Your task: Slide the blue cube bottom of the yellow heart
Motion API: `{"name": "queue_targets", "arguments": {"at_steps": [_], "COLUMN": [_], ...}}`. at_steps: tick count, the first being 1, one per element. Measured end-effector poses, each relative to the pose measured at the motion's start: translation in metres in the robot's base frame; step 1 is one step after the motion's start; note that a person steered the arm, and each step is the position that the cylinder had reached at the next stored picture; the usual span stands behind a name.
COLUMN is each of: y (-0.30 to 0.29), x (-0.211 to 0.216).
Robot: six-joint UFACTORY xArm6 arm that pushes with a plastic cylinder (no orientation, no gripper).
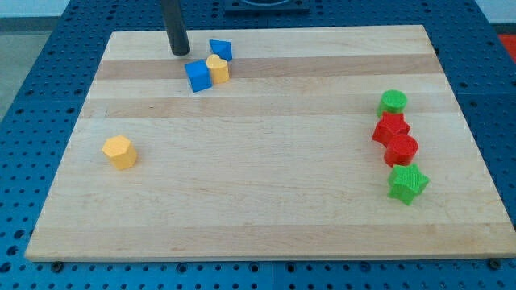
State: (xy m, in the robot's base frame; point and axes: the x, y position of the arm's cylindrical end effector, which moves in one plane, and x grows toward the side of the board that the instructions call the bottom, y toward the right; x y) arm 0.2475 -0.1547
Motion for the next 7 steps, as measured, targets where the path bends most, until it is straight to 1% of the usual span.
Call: {"name": "queue_targets", "arguments": {"at_steps": [1,2,4,7], "y": [0.003,0.010,0.010,0.009], "x": [0.006,0.028,0.041,0.079]}}
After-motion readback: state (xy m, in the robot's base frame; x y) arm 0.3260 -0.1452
